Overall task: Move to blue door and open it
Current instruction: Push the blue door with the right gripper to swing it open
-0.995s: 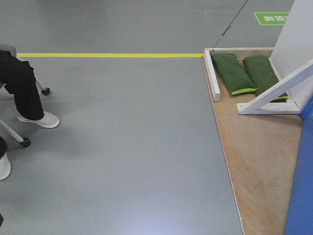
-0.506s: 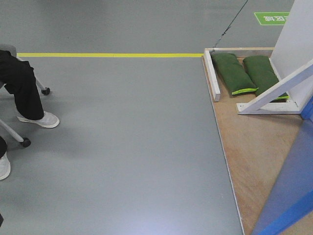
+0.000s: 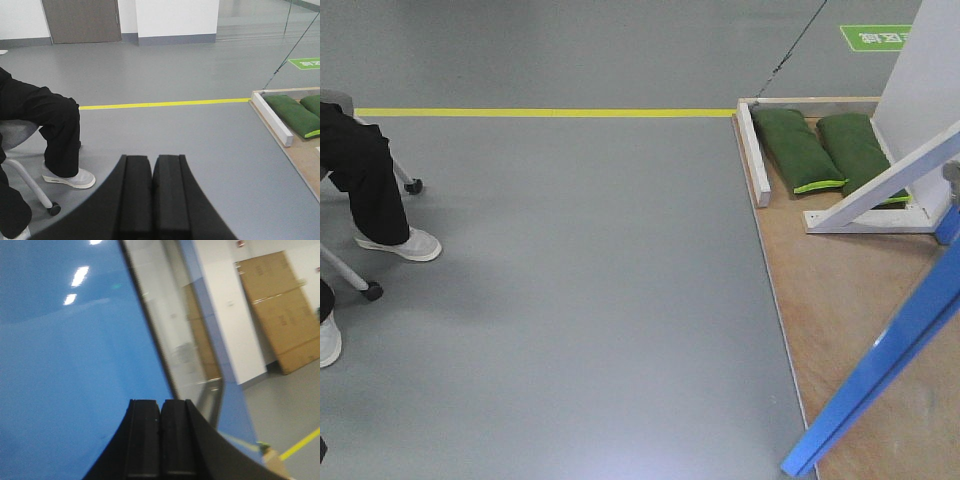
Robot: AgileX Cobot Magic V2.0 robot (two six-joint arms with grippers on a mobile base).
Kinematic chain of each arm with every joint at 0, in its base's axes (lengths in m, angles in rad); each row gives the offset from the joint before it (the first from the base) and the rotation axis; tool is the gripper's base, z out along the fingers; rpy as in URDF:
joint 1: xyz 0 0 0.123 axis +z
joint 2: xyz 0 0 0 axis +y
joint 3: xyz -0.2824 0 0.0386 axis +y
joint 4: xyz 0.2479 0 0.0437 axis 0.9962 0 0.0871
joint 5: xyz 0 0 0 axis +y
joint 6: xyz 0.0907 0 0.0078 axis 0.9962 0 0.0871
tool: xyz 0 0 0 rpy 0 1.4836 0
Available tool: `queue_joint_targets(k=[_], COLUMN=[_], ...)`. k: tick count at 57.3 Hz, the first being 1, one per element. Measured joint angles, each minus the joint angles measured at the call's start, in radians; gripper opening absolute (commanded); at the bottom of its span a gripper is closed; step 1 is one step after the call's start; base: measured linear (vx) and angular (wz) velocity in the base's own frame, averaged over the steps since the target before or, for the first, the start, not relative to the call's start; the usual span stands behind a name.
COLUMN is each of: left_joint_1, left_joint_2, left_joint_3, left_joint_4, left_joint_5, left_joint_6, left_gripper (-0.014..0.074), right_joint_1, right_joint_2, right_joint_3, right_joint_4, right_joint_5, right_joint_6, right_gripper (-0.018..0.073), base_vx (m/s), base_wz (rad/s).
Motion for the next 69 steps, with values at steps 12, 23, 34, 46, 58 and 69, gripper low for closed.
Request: queue_joint_targets(k=[12,23,34,46,58,69], left_joint_1=[0.000,0.000,0.000,0.000,0.000,0.000], left_joint_2=[0.000,0.000,0.000,0.000,0.000,0.000], left_joint_3=[0.000,0.000,0.000,0.000,0.000,0.000], left_joint_4=[0.000,0.000,0.000,0.000,0.000,0.000], left_joint_5=[0.000,0.000,0.000,0.000,0.000,0.000], left_joint_6=[0.000,0.000,0.000,0.000,0.000,0.000], left_gripper=[0.0073,0.0073,0.0073,0.0073,0.0073,0.0073], right_joint_1=[0.152,0.232,0.295,0.365,0.431,0.450], right_joint_2=[-0.003,0.018,0.044,0.058,0.104,0.155], right_joint_3=[-0.002,-0.003,-0.007,-0.009,-0.009,-0.007], right_joint_4=[0.019,-0.018,0.039,0.151,0.193,0.234], right_joint_5=[0.054,0.025,0.002,0.064,0.127,0.132], right_joint_6=[-0.006,-0.006,-0.006,-0.006,-0.006,-0.006], right_gripper=[0.0012,0.0012,0.0012,0.0012,0.0012,0.0012], base_vx=[0.00,0.00,0.00,0.00,0.00,0.00], base_wz=[0.00,0.00,0.00,0.00,0.00,0.00])
